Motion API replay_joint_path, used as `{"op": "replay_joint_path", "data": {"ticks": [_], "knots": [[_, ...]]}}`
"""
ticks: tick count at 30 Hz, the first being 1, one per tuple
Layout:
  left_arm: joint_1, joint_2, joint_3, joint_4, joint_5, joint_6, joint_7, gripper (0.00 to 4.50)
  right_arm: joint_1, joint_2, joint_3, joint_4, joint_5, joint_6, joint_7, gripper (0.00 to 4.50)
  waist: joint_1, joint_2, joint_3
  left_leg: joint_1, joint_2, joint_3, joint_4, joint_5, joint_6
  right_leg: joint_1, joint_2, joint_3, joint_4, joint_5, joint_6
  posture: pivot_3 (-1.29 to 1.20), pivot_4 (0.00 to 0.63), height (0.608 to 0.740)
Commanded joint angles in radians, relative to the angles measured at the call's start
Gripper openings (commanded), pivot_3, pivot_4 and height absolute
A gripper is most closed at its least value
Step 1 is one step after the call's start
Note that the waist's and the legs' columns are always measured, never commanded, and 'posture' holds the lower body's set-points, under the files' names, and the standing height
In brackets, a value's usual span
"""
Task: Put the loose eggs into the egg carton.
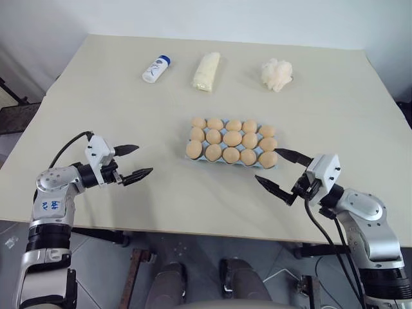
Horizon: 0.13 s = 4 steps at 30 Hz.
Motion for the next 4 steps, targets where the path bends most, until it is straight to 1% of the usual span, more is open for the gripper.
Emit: {"op": "replay_joint_path", "data": {"ticks": [1,4], "knots": [[0.023,-0.012,0.030,-0.093,-0.015,-0.013,0.064,4.45,-0.019,-0.006,-0.025,0.018,0.018,-0.016,0.012,4.50,-0.001,0.000,0.000,0.000,0.000,0.000,0.000,0.000,0.000,0.000,0.000,0.000,0.000,0.000,0.000,0.00,0.150,0.740],[0.040,-0.024,0.025,-0.128,-0.002,0.005,0.122,4.45,-0.022,0.000,-0.038,0.037,0.015,-0.024,-0.001,4.50,-0.002,0.000,0.000,0.000,0.000,0.000,-0.001,0.000,0.000,0.000,0.000,0.000,0.000,0.000,0.000,0.00,0.150,0.740]]}}
